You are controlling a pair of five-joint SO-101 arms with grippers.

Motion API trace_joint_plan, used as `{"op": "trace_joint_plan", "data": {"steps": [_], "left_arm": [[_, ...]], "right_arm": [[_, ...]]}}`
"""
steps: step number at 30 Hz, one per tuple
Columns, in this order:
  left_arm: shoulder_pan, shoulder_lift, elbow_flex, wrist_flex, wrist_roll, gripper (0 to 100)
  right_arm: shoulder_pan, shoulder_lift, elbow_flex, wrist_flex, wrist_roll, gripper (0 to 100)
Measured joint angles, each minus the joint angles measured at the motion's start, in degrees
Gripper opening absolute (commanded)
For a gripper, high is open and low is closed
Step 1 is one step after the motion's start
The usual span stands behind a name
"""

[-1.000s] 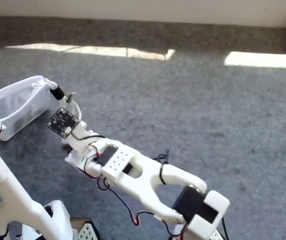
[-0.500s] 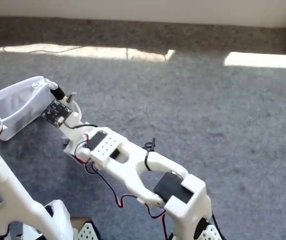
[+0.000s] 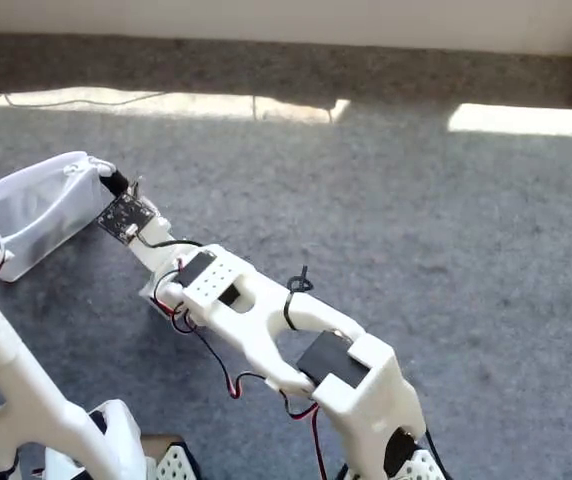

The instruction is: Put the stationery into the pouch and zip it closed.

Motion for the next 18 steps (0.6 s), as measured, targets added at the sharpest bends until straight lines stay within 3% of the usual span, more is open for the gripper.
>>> {"op": "trace_joint_plan", "data": {"steps": [5, 18], "left_arm": [[0.0, 0.0, 0.0, 0.0, 0.0, 1], [0.0, -0.3, 0.9, -0.4, 0.0, 1]], "right_arm": [[0.4, 0.0, 0.0, 0.0, 3.8, 1.3], [1.8, -0.2, 0.2, 1.1, 6.5, 0.5]]}}
